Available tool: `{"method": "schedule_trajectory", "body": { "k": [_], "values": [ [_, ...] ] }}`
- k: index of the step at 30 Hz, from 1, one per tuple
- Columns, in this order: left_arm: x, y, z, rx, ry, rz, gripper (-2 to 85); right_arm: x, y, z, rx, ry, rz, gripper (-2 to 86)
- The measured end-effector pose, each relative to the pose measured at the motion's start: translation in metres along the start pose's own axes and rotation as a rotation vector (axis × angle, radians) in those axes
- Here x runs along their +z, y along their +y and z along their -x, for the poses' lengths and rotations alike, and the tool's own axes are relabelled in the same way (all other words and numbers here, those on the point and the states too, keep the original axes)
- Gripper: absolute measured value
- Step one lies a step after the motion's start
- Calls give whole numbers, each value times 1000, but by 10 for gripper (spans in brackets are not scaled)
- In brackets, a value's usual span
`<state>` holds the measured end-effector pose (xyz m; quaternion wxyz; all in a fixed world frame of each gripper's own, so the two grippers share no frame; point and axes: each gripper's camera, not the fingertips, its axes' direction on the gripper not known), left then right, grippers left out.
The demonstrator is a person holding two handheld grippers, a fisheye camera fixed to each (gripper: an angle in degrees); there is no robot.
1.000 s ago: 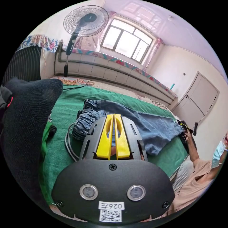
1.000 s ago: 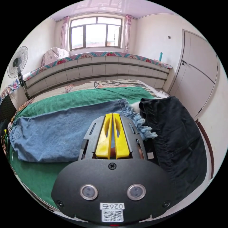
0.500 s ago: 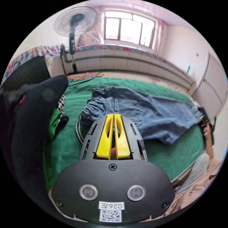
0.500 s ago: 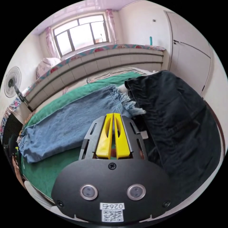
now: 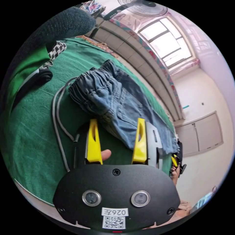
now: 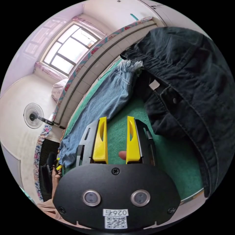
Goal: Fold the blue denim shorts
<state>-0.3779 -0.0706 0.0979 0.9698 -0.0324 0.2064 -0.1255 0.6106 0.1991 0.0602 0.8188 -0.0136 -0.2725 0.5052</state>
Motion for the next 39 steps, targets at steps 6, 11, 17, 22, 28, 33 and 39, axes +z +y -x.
{"method": "schedule_trajectory", "body": {
  "k": [6, 11, 17, 22, 28, 33, 39],
  "values": [
    [5, -18, 44, -95, 161, 16, 59, 15, -2, -28, 115, -96, -4, 90],
    [-7, -20, 67, -114, 252, -25, 28, 18, 1, -48, 158, -112, -38, 87],
    [-24, -50, 44, -22, 190, -11, 18, 19, 3, -64, 215, -105, -103, 71],
    [-36, -71, 34, 4, 172, -7, 24, 0, 25, -71, 191, -40, -174, 74],
    [-51, -74, 5, 55, 190, 47, 38, 19, -13, -73, 172, -41, -112, 87],
    [-103, -45, -73, 188, 263, -15, -1, 29, -26, -74, 205, -35, -156, 71],
    [-27, -129, -294, 639, 272, 100, 79, 28, -21, -91, 245, -161, -189, 56]
  ]
}}
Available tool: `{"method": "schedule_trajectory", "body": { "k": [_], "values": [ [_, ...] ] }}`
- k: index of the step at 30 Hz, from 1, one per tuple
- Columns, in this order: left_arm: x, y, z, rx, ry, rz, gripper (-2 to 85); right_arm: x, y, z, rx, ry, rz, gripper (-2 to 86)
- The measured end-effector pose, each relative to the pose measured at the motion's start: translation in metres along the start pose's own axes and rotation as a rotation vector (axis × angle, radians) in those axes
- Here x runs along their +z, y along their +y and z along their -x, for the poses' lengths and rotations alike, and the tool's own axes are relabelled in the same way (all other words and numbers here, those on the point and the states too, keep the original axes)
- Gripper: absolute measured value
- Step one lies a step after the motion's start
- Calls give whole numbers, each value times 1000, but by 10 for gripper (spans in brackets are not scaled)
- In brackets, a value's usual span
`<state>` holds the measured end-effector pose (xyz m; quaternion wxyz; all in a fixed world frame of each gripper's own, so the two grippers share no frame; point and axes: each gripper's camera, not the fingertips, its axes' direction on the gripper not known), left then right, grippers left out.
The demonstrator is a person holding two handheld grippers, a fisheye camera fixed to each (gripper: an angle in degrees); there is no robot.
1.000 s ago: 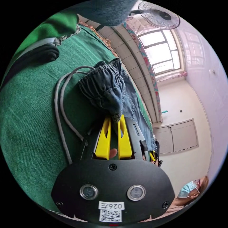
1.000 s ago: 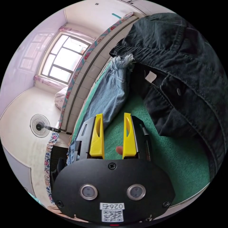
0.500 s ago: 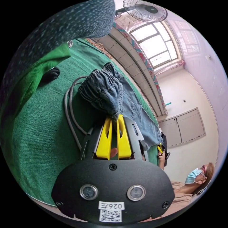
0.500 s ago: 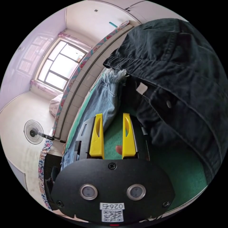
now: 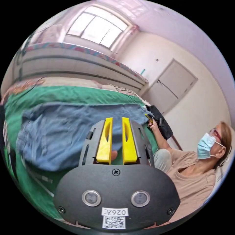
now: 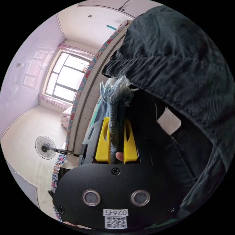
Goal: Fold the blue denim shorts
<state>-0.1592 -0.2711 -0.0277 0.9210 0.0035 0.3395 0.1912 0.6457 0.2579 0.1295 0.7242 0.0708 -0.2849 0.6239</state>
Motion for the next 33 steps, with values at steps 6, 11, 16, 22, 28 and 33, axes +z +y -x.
{"method": "schedule_trajectory", "body": {
  "k": [6, 11, 16, 22, 28, 33],
  "values": [
    [268, -183, -72, 108, 379, 256, 130, -8, 8, 1, -33, -123, -18, 42],
    [457, -240, -173, 181, 387, 483, 166, -17, 21, 37, -247, -274, -9, 34],
    [486, -282, -207, 84, 570, 396, 242, -21, 41, 104, -546, -245, 25, 27],
    [483, -324, -234, 159, 383, 558, 267, -14, 94, 197, -972, -120, 45, 14],
    [468, -341, -245, 299, 140, 704, 45, 9, 136, 257, -1218, -29, 108, 14],
    [395, -364, -202, 189, 299, 526, 25, 4, 145, 291, -1258, -93, 28, 12]
  ]
}}
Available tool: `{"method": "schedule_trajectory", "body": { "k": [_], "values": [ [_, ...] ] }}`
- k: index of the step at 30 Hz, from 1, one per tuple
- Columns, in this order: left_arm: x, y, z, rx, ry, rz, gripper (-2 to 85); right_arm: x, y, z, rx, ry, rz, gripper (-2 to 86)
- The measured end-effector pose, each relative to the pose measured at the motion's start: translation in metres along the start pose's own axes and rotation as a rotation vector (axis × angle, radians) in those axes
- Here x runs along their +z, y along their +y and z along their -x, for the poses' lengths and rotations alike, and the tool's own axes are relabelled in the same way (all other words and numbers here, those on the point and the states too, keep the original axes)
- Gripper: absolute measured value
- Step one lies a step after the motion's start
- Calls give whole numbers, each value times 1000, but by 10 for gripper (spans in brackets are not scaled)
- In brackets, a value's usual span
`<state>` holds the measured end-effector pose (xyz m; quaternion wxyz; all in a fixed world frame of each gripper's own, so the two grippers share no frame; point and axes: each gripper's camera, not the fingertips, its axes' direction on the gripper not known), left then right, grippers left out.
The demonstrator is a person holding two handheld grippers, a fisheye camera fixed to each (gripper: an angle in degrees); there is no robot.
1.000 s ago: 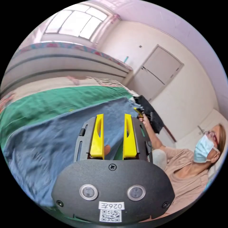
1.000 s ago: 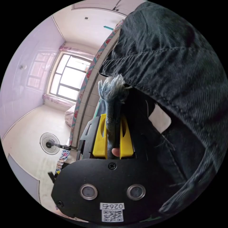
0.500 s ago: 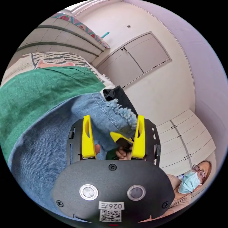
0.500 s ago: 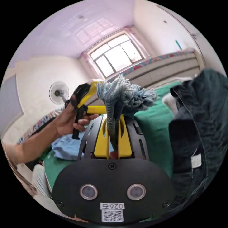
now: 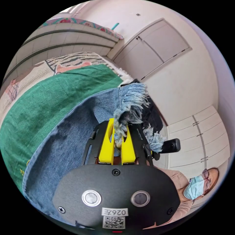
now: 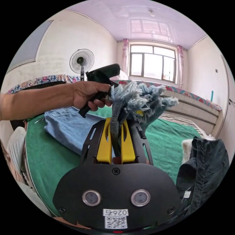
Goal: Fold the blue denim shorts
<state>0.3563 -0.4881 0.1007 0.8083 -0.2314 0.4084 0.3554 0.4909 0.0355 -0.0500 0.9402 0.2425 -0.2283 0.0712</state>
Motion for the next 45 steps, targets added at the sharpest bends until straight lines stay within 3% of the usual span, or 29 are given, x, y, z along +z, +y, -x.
{"method": "schedule_trajectory", "body": {
  "k": [4, 9, 12, 16, 19, 22, 24, 27, 29, 31, 34, 37, 38, 40, 41, 45],
  "values": [
    [-87, 59, 11, -18, 69, -185, 21, 5, -42, 25, 13, -98, -69, 14],
    [-182, 166, 25, -34, -39, -326, 25, 51, -96, 81, -51, -302, -15, 15],
    [-217, 236, 65, -136, -176, -285, 32, 113, -115, 126, -78, -451, 131, 24],
    [-227, 330, 155, -408, -215, -160, 80, 204, -111, 186, -178, -566, 547, 99],
    [-268, 394, 183, -491, -46, -396, 93, 207, -108, 180, -193, -704, 605, 115],
    [-309, 426, 169, -442, 3, -611, 63, 183, -108, 137, -140, -710, 494, 90],
    [-318, 418, 152, -384, -36, -610, 31, 177, -109, 101, -49, -664, 423, 65],
    [-299, 369, 134, -283, -99, -449, -4, 189, -100, 55, 94, -581, 433, 18],
    [-257, 320, 144, -286, -239, -190, -8, 216, -83, 42, 140, -465, 586, -2],
    [-225, 296, 165, -356, -257, 1, -9, 215, -87, 33, 157, -506, 578, -6],
    [-249, 286, 155, -375, -209, -73, -10, 193, -89, 19, 135, -515, 507, -9],
    [-278, 285, 111, -271, -363, -153, -10, 187, -86, -8, 175, -390, 567, -9],
    [-274, 280, 107, -276, -498, -76, -10, 188, -84, -14, 170, -322, 603, -8],
    [-254, 270, 120, -327, -594, 179, -10, 183, -83, -22, 190, -328, 606, -7],
    [-254, 266, 119, -338, -598, 216, -9, 176, -84, -26, 188, -312, 590, -5],
    [-283, 242, 71, -240, -469, -72, -10, 143, -84, -57, 286, -248, 468, 30]
  ]
}}
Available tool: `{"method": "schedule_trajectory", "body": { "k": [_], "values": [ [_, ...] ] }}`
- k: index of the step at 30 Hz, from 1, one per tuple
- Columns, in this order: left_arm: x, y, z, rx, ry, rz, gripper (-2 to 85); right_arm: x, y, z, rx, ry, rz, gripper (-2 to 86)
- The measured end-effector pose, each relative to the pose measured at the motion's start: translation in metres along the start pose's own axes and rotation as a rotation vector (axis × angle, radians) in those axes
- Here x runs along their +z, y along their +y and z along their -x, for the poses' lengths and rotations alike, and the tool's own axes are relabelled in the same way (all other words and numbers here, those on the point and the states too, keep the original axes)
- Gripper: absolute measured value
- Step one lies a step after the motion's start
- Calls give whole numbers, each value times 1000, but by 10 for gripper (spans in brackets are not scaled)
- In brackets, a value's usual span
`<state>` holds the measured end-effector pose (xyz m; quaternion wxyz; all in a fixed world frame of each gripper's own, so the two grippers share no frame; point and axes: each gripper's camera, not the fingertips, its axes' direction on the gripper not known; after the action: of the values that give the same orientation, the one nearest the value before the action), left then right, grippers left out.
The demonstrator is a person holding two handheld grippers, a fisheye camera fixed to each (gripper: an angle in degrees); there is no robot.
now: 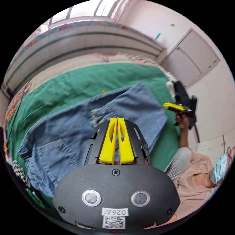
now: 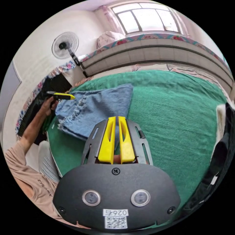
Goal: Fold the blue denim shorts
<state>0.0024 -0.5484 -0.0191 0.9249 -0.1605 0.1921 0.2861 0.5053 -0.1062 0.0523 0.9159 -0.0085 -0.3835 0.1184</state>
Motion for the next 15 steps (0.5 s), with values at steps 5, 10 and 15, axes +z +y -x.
{"method": "schedule_trajectory", "body": {
  "k": [5, 10, 15],
  "values": [
    [40, -70, -71, 94, 319, 8, -8, -17, 11, -46, 162, -144, 4, 112],
    [107, -140, -112, 51, 281, 146, 21, 3, 11, -46, 126, -180, 128, 98],
    [158, -191, -152, 72, 274, 316, 149, 1, 12, -32, 27, -225, 160, 47]
  ]
}}
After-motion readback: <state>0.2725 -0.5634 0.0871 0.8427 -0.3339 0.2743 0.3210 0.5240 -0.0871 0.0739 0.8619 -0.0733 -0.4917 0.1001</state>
